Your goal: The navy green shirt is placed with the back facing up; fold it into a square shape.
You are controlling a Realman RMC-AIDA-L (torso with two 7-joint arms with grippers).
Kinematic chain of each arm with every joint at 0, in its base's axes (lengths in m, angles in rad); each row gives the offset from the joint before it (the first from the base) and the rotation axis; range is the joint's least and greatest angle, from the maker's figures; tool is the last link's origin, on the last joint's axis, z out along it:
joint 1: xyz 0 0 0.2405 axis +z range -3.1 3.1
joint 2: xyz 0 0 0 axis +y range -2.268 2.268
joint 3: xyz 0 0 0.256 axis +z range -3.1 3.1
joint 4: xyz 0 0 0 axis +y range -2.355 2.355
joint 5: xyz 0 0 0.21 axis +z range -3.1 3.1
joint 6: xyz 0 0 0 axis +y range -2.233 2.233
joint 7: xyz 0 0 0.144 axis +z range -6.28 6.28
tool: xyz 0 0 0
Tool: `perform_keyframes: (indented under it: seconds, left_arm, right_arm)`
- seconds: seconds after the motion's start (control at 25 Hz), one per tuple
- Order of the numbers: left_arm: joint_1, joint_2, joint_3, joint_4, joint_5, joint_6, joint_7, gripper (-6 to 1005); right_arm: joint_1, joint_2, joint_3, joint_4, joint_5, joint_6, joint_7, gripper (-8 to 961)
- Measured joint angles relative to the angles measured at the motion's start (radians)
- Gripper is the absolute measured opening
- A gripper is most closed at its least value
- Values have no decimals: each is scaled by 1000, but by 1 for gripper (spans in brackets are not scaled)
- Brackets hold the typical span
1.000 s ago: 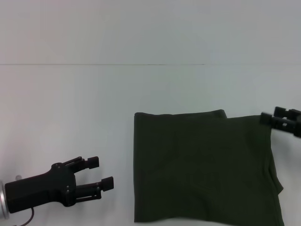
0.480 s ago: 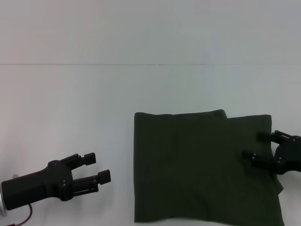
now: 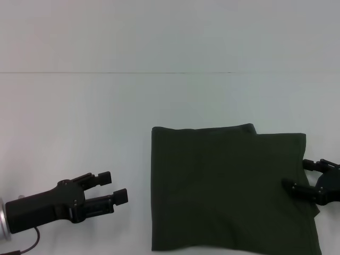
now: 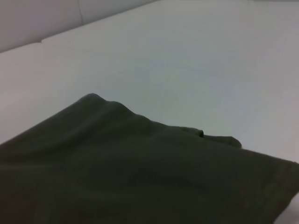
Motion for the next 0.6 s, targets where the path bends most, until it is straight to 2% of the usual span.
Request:
perform_keyframes:
  seconds: [0.12,0.24,0.44,0.6]
  left_arm:
    - [-12,4,1,-6,1,0,-41,920]
    - [-32,15,-1,-8,1,0,-135,920]
    - [-92,36,1,-11,1,-15,-357,919]
    - [-153,54,39,-11,31,-64,-532,919]
  right_arm:
    - [-1,1,1,-6,3,-22,-2,865]
    - [-4,1,23,-17,9,-104,-16,865]
    - [-10,1,56,-39,14,-285,-81,865]
    - [-18,1,52,-33,13,-378,-150,864]
